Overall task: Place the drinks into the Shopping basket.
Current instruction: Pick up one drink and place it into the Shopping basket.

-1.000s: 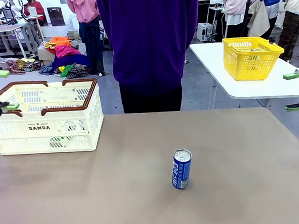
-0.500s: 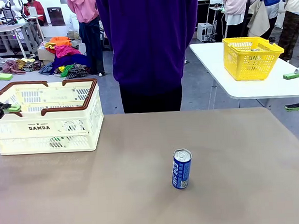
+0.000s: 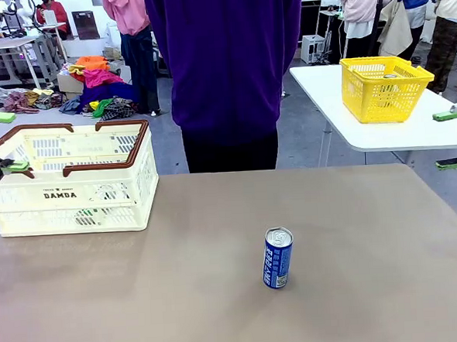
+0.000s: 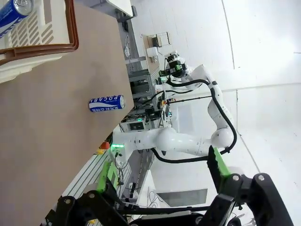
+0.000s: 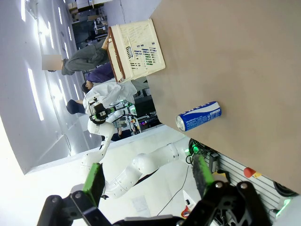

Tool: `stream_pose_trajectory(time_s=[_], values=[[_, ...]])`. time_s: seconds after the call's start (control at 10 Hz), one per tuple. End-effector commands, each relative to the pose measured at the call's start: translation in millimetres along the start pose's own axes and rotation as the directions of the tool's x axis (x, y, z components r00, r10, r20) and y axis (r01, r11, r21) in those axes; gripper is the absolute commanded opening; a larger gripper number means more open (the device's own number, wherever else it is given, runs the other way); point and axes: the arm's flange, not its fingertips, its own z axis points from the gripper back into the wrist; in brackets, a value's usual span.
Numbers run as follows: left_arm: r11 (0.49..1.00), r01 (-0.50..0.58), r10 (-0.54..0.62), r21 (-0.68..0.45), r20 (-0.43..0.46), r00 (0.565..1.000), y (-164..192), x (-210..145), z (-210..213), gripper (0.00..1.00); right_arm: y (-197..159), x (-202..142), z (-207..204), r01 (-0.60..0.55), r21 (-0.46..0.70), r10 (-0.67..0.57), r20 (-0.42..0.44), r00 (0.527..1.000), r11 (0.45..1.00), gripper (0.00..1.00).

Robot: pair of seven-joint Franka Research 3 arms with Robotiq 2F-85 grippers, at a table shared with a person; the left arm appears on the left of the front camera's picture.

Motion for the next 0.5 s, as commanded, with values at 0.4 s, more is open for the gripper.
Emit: stream_pose_trajectory(time_s=[0.4], values=[[1.000, 0.008, -0.008, -0.024, 0.004, 1.000, -0.8, -1.3, 0.2, 1.00, 3.6, 1.2, 1.6, -0.014, 0.015, 0.015, -0.003, 1.000, 1.000, 1.00]])
